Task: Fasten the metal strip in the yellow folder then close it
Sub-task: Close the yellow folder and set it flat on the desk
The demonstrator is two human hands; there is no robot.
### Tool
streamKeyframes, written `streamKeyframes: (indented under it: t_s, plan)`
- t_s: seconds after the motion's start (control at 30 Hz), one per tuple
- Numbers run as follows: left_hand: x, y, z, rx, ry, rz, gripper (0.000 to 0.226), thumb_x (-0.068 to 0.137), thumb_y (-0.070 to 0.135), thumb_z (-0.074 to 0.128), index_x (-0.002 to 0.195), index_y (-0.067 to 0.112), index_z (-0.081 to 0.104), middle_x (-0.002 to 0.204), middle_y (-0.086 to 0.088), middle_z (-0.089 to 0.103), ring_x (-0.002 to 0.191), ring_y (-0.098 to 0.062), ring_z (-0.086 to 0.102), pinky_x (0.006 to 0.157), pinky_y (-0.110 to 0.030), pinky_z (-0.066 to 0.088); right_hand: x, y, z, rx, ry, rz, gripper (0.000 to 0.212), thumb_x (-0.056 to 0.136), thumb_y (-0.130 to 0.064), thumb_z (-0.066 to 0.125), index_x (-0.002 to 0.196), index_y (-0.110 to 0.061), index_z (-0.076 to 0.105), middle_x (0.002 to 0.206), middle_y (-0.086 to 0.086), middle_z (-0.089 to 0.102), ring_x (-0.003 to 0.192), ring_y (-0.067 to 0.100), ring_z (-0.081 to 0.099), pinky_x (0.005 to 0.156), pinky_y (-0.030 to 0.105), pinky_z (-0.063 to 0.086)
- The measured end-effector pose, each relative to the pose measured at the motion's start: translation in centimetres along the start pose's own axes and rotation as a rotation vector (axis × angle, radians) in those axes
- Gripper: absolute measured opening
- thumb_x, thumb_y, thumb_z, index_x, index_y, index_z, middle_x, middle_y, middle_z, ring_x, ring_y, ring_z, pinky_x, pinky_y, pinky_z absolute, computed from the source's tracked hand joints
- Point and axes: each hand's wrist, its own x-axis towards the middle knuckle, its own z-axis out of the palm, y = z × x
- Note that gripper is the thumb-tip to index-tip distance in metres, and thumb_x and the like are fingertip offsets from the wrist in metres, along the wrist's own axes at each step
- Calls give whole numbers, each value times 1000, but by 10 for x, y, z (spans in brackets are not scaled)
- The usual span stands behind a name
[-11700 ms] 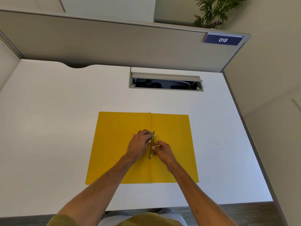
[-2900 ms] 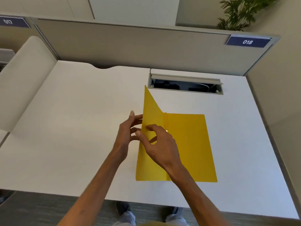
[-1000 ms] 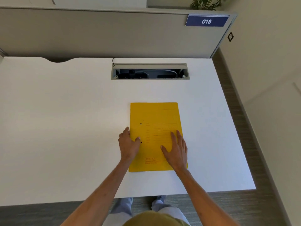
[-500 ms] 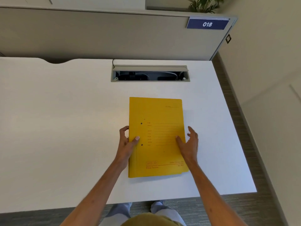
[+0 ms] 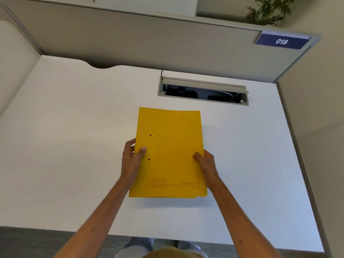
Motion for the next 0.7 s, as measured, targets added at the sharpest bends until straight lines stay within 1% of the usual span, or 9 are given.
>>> streamKeyframes:
  t_s: [0.07,0.13,0.2,0.33,0.4,0.47,0.53,0.6,0.7]
  plan:
    - [16,5,-19,100,78,85,50,106,36,67,153,28,50,146,-7,63,124,-34,67,94,-48,61,6,-13,29,-21,-6,-25,31,107,-24,57,137,-17,64,128,10,74,110,32,73,98,56,61]
    - [37,13,-40,201,154,137,52,108,34,65,156,21,50,151,-11,56,131,-34,62,109,-56,56,15,-27,61,-61,18,-52,31,105,-22,60,135,-15,62,128,10,72,113,33,71,101,57,59]
    - [59,23,-55,264,201,160,53,108,31,65,157,17,50,152,-13,53,135,-35,58,115,-57,52,23,-41,89,-88,59,-83,31,102,-20,64,132,-16,60,126,9,71,111,32,70,99,55,59]
    - [109,49,-83,319,220,169,59,108,28,64,161,13,44,156,-17,49,140,-38,54,118,-60,48,50,-71,147,-96,112,-136,24,97,-17,67,119,-24,63,102,-4,73,97,25,72,86,41,58]
    - [137,63,-94,338,221,179,60,107,27,64,161,11,42,157,-18,49,141,-40,54,118,-60,48,69,-87,173,-94,126,-154,22,96,-15,67,114,-27,64,95,-8,71,86,17,69,74,32,54]
    - [167,76,-103,351,222,182,59,107,25,64,160,10,43,156,-19,50,139,-40,55,117,-59,49,89,-102,197,-102,140,-167,22,95,-13,68,112,-26,66,89,-11,69,78,11,66,65,27,49]
    - [195,89,-109,353,225,186,57,107,24,63,159,8,45,154,-19,52,137,-40,57,115,-59,51,108,-116,216,-114,156,-170,20,95,-11,67,110,-23,67,86,-11,68,78,16,65,66,27,48]
    - [221,100,-114,376,233,186,55,108,25,63,157,6,47,153,-21,54,138,-41,57,115,-59,50,125,-128,231,-129,178,-176,19,94,-10,66,110,-20,67,88,-6,69,82,21,65,68,29,49]
    - [259,109,-119,414,228,168,52,107,26,63,154,6,51,150,-21,57,137,-42,57,115,-60,49,153,-137,251,-156,210,-172,25,94,-10,65,118,-13,68,103,5,73,91,27,67,80,35,54]
